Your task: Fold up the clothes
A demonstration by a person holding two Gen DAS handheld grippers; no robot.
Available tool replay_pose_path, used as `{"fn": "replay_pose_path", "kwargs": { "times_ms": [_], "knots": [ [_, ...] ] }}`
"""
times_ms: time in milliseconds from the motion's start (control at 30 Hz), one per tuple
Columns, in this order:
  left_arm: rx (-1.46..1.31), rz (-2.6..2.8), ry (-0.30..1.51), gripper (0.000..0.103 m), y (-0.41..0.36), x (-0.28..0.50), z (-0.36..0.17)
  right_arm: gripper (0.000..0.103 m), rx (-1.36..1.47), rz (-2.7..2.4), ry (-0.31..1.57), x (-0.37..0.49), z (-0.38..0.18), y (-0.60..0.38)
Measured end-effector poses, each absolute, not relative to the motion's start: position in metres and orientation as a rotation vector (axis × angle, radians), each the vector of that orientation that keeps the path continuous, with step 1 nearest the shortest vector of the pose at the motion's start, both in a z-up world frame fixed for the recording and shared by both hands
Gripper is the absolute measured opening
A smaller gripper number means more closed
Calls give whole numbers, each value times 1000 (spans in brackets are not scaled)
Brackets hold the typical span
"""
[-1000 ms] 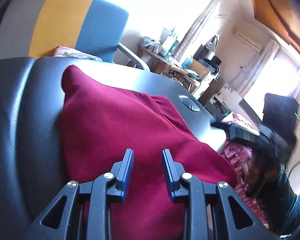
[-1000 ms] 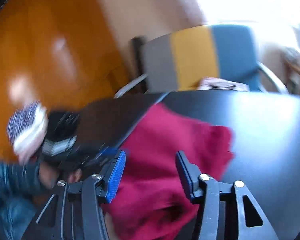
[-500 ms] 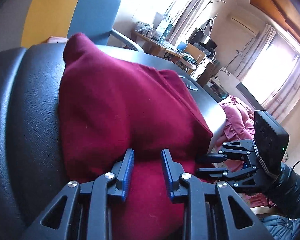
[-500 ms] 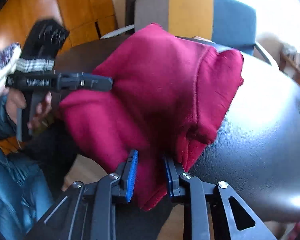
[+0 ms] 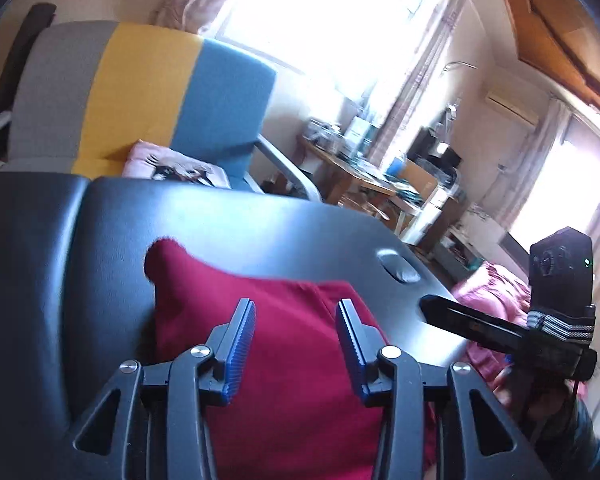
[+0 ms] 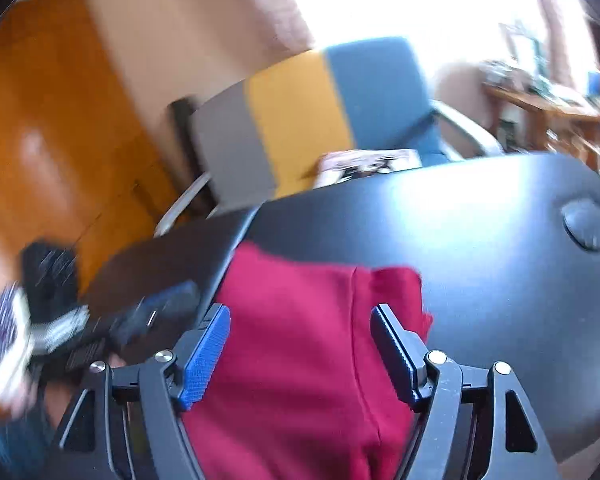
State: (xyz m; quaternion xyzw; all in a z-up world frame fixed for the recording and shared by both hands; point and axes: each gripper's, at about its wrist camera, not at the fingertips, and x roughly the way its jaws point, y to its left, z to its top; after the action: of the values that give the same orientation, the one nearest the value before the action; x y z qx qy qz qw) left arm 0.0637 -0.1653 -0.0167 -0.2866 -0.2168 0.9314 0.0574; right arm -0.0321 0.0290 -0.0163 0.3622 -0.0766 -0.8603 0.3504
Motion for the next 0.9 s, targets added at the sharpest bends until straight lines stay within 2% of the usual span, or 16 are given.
{"fn": "replay_pose_path", "kwargs": {
  "times_ms": [133, 267, 367, 500, 533, 733, 900],
  "knots": [
    [-965, 2838, -787, 45, -164, 36, -44, 74, 1053, -2342, -293, -62, -54, -1],
    [-1064, 2853, -783, 45, -159, 17, -83, 74, 1105, -2459, -161, -71, -112, -9],
    [-1068, 2903, -697, 43, -155, 8, -101, 79, 1072, -2479, -133, -67, -114, -16],
    [-1049, 2893, -769, 42, -177, -8, -104, 83, 1090, -2483, -86, -78, -119, -28],
    [-1052, 2895, -785, 39, -185, -13, -104, 85, 1096, -2477, -88, -79, -118, -28],
    [-1109, 2954, -812, 35, -233, -46, -105, 88, 1105, -2424, -63, -110, -117, -63],
    [-1114, 2994, -818, 34, -245, -28, -106, 88, 1095, -2390, -26, -107, -119, -88]
  ]
}}
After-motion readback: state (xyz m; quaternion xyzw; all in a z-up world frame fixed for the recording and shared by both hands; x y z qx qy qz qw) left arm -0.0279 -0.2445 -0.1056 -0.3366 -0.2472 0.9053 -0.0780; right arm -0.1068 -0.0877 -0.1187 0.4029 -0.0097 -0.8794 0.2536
